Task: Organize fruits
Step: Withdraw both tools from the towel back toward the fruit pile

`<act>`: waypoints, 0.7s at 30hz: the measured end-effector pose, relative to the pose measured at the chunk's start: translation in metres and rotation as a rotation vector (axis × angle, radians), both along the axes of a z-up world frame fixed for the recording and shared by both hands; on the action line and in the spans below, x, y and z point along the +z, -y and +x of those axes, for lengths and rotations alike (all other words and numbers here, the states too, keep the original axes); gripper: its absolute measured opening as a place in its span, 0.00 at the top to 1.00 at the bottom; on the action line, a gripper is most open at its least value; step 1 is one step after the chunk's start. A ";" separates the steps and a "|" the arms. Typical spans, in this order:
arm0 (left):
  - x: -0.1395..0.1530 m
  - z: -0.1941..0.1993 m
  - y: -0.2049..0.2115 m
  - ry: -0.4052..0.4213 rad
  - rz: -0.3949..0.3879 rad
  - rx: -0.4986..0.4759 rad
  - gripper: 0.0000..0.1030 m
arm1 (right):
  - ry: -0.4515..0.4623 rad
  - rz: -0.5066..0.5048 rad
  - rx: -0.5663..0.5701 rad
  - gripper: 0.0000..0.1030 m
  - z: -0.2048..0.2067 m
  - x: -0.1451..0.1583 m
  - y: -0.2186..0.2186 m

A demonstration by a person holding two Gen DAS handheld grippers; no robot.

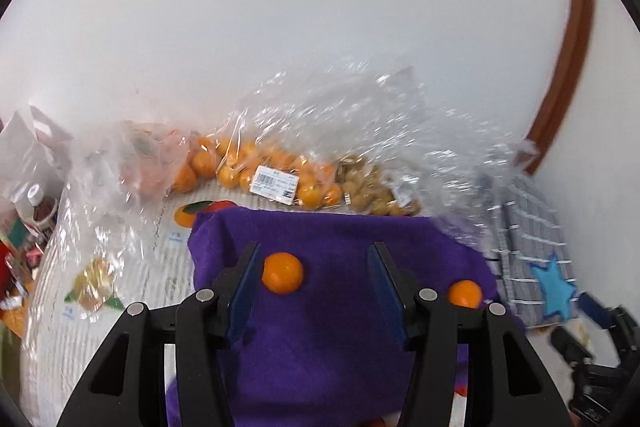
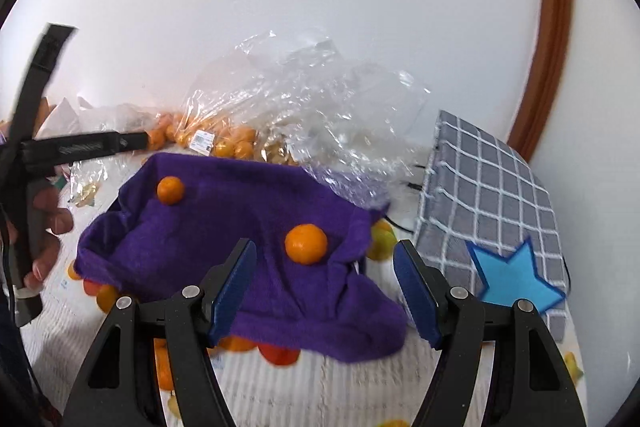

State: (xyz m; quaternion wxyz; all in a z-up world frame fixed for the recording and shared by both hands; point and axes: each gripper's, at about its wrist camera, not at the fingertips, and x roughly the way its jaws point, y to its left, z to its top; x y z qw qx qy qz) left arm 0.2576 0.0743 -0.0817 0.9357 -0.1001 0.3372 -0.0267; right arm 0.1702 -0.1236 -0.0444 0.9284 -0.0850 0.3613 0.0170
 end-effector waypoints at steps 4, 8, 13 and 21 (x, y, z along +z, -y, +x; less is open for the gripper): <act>-0.011 -0.031 0.002 -0.049 -0.020 -0.011 0.50 | -0.010 0.036 -0.003 0.31 -0.023 -0.003 0.004; -0.023 -0.062 -0.004 -0.068 0.007 0.002 0.54 | -0.040 0.125 0.024 0.32 -0.044 -0.016 0.005; -0.039 -0.101 -0.026 -0.100 -0.035 0.026 0.54 | -0.109 0.190 0.072 0.36 -0.058 -0.035 -0.009; -0.069 -0.140 -0.042 -0.128 -0.069 0.054 0.54 | -0.164 0.181 0.170 0.49 -0.085 -0.068 -0.041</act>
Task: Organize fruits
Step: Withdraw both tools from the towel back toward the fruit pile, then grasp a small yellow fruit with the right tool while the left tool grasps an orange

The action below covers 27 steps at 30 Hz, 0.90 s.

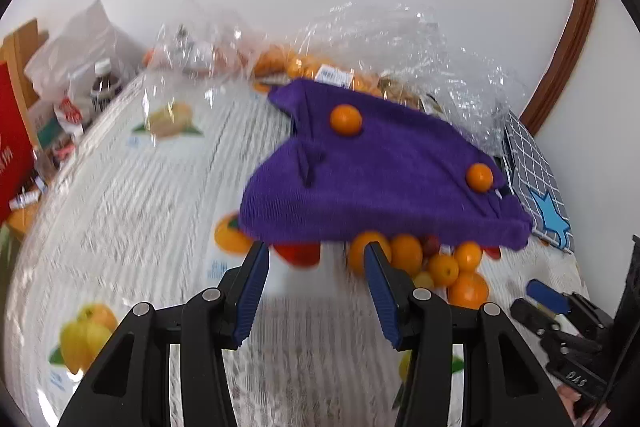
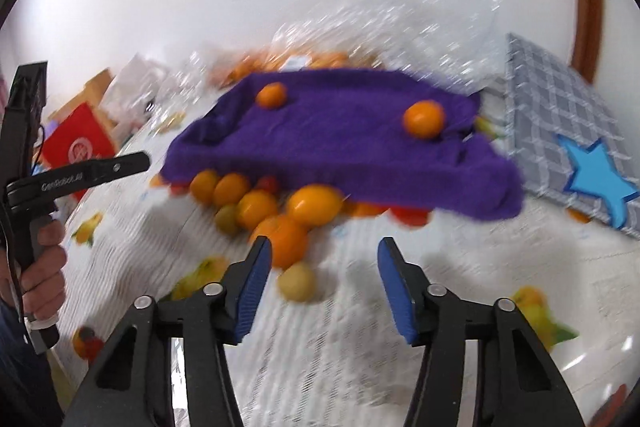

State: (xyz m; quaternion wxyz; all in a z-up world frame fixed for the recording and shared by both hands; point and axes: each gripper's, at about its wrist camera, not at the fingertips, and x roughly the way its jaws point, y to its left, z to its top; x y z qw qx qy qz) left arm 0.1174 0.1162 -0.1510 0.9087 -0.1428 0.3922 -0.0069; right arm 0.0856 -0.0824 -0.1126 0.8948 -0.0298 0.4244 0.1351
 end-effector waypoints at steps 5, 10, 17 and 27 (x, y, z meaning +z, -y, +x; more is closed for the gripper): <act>-0.014 -0.010 0.006 -0.017 -0.016 -0.035 0.54 | -0.035 -0.048 0.026 0.51 -0.005 -0.023 -0.012; -0.018 -0.009 0.021 0.003 -0.008 -0.075 0.54 | -0.069 -0.069 0.033 0.73 -0.002 -0.038 -0.012; -0.020 0.009 0.035 0.036 -0.027 -0.082 0.54 | -0.014 -0.090 0.006 0.73 -0.008 -0.032 0.007; -0.033 0.038 0.039 0.021 -0.074 -0.073 0.54 | 0.016 -0.034 -0.121 0.73 0.002 -0.026 0.059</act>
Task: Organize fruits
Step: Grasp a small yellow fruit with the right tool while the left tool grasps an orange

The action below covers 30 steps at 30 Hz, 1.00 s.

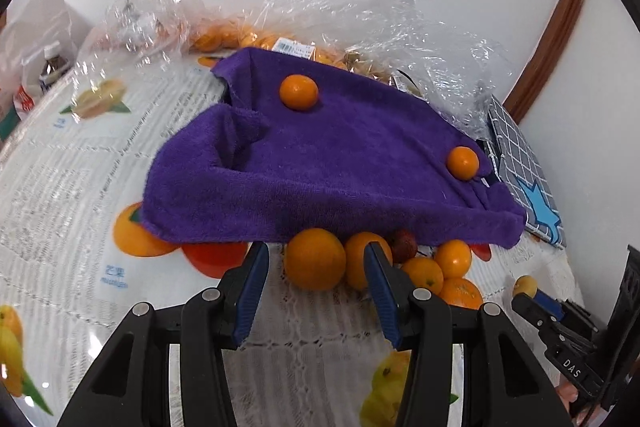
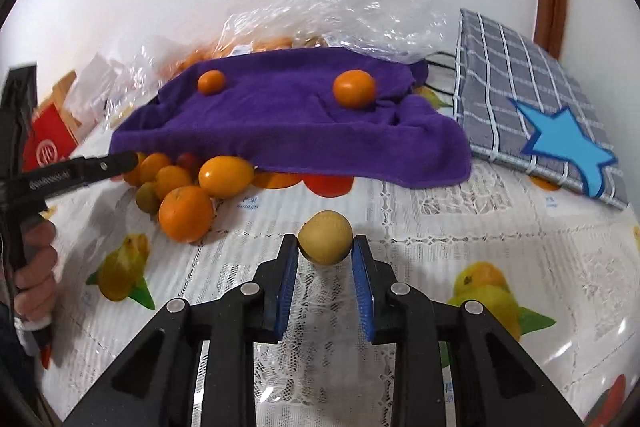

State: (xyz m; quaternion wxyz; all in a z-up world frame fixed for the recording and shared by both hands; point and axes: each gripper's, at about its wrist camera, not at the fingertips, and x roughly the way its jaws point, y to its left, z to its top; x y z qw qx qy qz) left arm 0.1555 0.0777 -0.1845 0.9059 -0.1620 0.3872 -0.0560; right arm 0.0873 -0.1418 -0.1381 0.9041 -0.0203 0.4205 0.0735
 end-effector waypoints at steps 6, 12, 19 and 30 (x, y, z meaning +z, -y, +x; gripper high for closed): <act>-0.003 0.004 -0.004 0.013 -0.056 -0.010 0.71 | 0.001 0.035 0.012 0.73 0.003 0.000 0.001; -0.001 -0.008 -0.017 0.033 -0.094 0.033 0.71 | 0.004 0.081 0.005 0.73 0.001 0.000 0.007; -0.004 -0.012 -0.021 0.015 -0.076 0.060 0.71 | -0.016 0.075 -0.005 0.73 0.004 -0.002 0.008; -0.007 -0.010 -0.002 -0.014 0.004 0.005 0.67 | -0.064 0.029 0.015 0.73 0.009 -0.009 0.001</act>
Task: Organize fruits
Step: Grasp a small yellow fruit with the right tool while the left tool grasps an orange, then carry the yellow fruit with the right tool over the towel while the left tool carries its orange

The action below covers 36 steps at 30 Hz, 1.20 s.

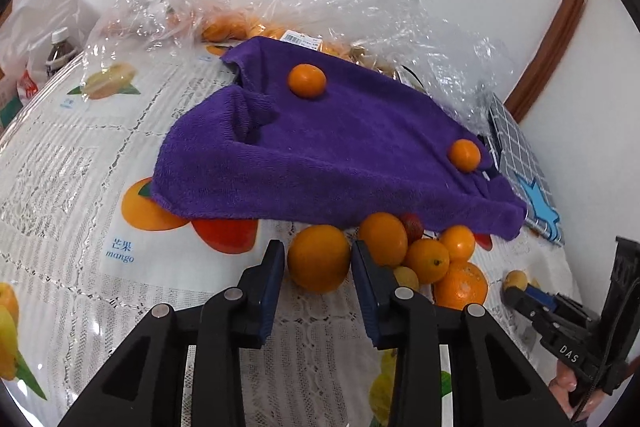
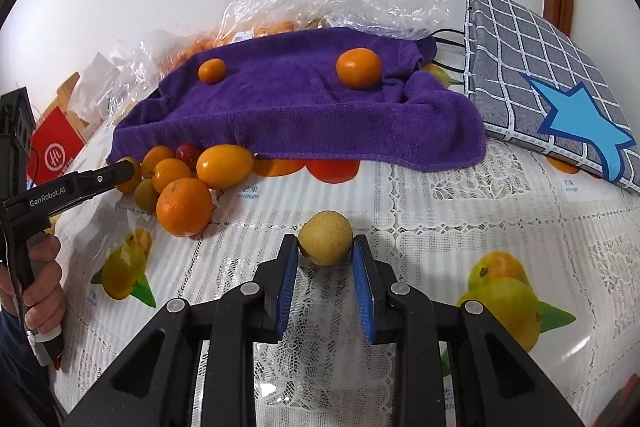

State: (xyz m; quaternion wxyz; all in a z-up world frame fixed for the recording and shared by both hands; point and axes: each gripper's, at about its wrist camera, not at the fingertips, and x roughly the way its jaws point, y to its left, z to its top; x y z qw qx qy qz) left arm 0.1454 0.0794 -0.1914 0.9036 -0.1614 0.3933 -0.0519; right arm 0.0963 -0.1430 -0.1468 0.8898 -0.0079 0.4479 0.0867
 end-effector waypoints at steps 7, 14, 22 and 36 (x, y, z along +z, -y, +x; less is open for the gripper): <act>-0.001 0.001 0.002 -0.007 -0.001 -0.015 0.68 | -0.002 -0.023 0.019 0.73 -0.001 -0.001 -0.004; 0.002 -0.003 0.002 0.007 0.001 -0.006 0.70 | 0.004 -0.031 0.018 0.73 -0.001 0.000 -0.005; 0.005 -0.007 0.000 0.035 -0.004 0.001 0.70 | 0.023 -0.010 0.017 0.73 -0.005 0.002 -0.003; 0.009 -0.011 0.000 0.062 0.004 0.001 0.70 | 0.050 0.035 0.005 0.73 -0.009 0.007 0.003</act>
